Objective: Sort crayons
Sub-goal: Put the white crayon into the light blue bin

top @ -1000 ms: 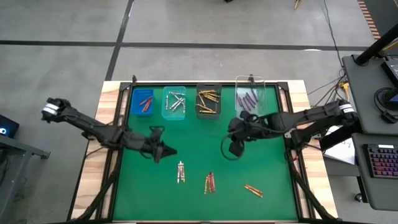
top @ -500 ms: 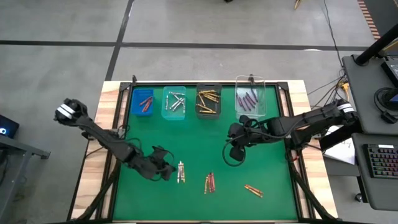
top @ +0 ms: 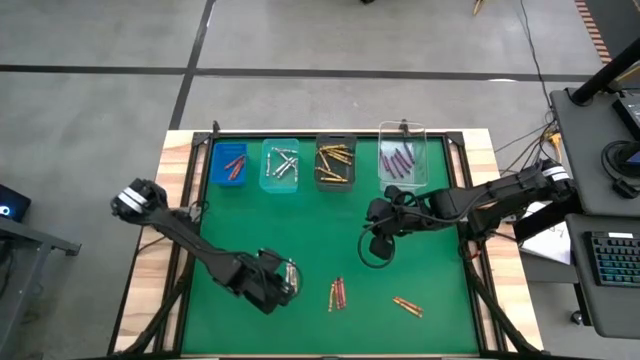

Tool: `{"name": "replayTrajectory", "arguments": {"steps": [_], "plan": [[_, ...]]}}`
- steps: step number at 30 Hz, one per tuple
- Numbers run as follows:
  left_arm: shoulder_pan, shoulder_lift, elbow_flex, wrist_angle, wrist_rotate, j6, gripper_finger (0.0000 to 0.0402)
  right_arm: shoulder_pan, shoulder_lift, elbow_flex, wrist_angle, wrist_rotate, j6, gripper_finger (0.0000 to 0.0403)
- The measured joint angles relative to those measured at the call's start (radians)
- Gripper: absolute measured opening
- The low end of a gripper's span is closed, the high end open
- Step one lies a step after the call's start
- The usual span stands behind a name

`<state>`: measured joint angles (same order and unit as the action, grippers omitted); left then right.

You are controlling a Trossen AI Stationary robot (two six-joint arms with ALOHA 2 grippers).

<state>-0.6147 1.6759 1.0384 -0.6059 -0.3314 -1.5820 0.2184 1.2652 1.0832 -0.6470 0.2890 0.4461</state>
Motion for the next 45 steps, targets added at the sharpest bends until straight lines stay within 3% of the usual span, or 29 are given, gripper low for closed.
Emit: {"name": "replayTrajectory", "arguments": {"steps": [9,20,45], "plan": [[0.0,0.11,0.048,-0.01,-0.025,-0.029,0.0063,0.0,0.0,0.0,0.002,0.0,0.007,0.0084],[0.001,0.118,0.047,-0.011,-0.108,-0.033,0.0119,0.0,0.0,0.0,0.023,0.0,0.015,0.0084],[0.0,0.188,0.046,-0.043,-0.1,-0.024,0.0117,0.0,0.0,-0.002,0.034,0.0,0.014,0.0084]]}}
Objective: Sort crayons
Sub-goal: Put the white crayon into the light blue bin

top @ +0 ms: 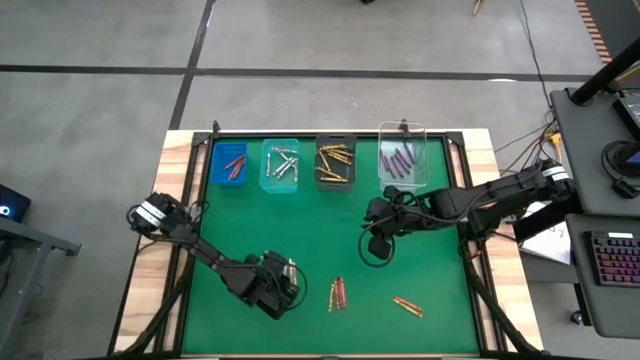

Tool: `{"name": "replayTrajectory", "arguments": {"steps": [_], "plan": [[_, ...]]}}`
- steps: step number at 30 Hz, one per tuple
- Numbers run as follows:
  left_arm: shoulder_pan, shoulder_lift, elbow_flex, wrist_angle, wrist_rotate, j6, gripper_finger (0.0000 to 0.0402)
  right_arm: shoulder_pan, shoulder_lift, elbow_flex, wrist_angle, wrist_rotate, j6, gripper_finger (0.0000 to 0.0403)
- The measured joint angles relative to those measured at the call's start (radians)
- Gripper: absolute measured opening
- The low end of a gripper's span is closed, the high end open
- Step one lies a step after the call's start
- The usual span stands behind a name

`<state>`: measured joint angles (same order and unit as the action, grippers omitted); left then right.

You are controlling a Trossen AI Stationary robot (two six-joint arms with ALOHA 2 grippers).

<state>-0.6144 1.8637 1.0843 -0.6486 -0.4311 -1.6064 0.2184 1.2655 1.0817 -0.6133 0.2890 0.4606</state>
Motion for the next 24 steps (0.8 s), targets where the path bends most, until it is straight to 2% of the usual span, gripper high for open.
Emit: {"name": "replayTrajectory", "arguments": {"steps": [5,15,24], "plan": [[0.0,0.0,0.0,-0.029,0.002,0.0,0.0099,0.0,0.0,0.0,0.002,0.0,0.0,0.0084],[0.0,0.0,0.0,-0.065,0.002,0.0,0.0009,0.0,0.0,-0.002,0.002,0.0,0.0,0.0084],[0.0,-0.03,-0.001,-0.101,0.008,0.03,0.0002,0.0,0.0,-0.002,0.002,0.0,0.0,0.0084]]}}
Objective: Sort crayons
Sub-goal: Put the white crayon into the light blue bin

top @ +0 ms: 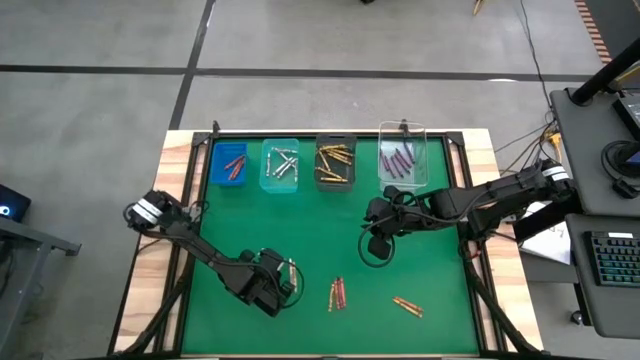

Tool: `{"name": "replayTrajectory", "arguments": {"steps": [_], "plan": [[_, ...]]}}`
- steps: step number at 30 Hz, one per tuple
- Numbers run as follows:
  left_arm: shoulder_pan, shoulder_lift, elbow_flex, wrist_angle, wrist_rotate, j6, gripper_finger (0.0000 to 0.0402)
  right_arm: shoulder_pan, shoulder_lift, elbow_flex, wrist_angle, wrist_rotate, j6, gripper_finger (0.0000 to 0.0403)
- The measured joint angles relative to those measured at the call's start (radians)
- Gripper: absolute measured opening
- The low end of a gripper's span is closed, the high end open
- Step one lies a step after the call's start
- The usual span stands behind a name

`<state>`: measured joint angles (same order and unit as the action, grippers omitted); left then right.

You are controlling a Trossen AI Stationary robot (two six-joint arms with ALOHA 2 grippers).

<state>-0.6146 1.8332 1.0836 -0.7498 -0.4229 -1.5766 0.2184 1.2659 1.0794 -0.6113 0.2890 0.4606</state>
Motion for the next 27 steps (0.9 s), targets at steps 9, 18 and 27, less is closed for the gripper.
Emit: {"name": "replayTrajectory", "arguments": {"steps": [9,18,27], "plan": [[0.018,-0.189,0.0,-0.228,-0.081,0.049,0.0001,0.0,0.0,0.0,0.0,0.0,0.0,0.0084],[0.219,-0.443,0.0,-0.343,-0.2,0.355,0.0,0.0,0.0,0.0,0.031,0.002,-0.033,0.0084],[0.644,-0.522,0.0,-0.252,-0.188,0.948,0.0,-0.001,0.0,0.0,0.056,0.003,-0.068,0.0084]]}}
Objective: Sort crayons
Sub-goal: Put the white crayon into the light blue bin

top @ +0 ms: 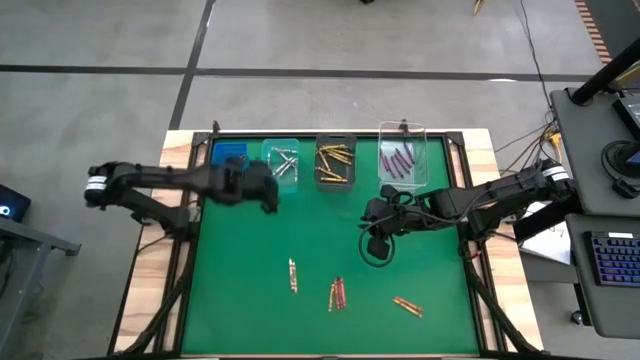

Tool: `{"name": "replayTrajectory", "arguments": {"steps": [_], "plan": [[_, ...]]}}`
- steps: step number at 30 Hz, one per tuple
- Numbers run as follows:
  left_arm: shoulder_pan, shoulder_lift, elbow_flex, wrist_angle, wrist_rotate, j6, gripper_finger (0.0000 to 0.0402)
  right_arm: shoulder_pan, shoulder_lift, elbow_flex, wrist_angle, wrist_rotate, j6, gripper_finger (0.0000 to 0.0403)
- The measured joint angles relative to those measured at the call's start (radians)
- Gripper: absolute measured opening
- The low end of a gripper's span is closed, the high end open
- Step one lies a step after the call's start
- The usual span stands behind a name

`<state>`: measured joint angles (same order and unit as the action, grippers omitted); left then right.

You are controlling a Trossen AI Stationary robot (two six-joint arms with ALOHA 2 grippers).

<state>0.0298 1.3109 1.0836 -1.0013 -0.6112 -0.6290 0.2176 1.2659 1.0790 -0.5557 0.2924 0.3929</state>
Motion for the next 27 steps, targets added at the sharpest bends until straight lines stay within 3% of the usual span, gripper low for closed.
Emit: {"name": "replayTrajectory", "arguments": {"steps": [7,13,17,27], "plan": [[0.316,0.049,0.0,0.278,0.166,0.411,0.0,0.0,0.0,0.0,0.001,0.026,-0.001,0.0084],[0.508,0.156,0.0,0.433,0.327,0.549,0.0,0.0,0.0,0.0,0.01,0.026,0.007,0.0084],[0.567,0.252,0.0,0.492,0.39,0.577,0.0,0.0,0.0,0.0,0.015,0.026,0.007,0.0084],[0.621,0.417,0.001,0.515,0.385,0.639,0.0,0.0,0.0,0.0,0.015,0.027,0.007,0.0084]]}}
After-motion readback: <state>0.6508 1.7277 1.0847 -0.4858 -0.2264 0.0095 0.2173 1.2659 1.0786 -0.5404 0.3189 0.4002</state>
